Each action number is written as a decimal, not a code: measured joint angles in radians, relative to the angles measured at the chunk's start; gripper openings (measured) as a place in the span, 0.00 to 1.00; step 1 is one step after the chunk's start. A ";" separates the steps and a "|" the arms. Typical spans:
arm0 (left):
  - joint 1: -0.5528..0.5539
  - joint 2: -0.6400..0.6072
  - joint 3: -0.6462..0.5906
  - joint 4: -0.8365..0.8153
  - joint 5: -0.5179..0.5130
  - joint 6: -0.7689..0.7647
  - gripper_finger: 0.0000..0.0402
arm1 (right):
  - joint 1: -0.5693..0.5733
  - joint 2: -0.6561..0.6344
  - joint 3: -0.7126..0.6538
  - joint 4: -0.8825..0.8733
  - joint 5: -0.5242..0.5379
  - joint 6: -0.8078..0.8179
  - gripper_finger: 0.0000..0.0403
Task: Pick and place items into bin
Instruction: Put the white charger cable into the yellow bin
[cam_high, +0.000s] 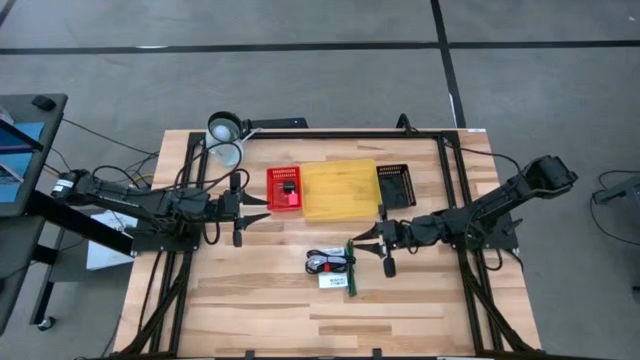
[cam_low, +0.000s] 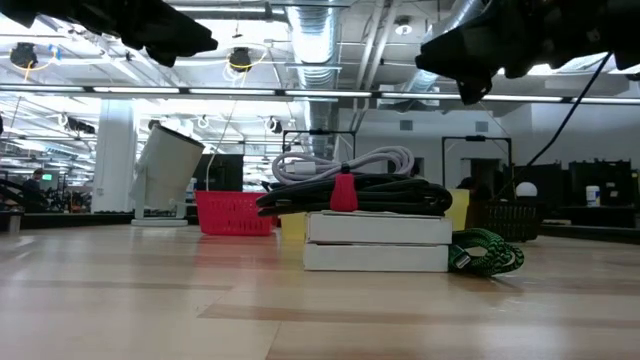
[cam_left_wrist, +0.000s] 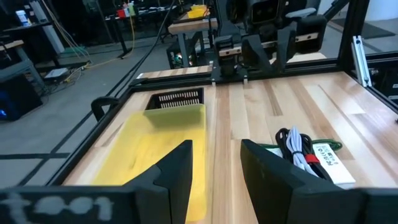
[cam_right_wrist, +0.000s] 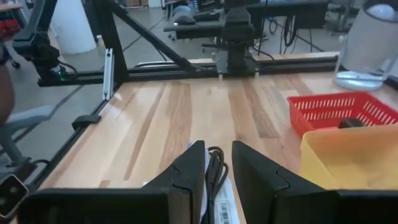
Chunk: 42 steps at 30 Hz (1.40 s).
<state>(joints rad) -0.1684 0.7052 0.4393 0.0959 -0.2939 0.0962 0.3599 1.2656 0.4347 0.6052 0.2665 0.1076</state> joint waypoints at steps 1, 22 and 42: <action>0.000 0.000 0.000 0.000 0.000 0.000 0.32 | 0.000 0.008 0.000 0.008 0.000 0.012 0.19; 0.000 0.000 0.001 0.000 -0.001 0.067 0.32 | 0.019 0.279 0.170 -0.097 -0.010 0.037 0.19; 0.000 0.000 0.001 0.000 0.002 0.024 0.32 | 0.019 0.278 0.291 -0.392 -0.058 0.086 0.22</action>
<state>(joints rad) -0.1688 0.7052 0.4400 0.0958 -0.2920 0.1201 0.3791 1.5436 0.7257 0.2132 0.2084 0.1940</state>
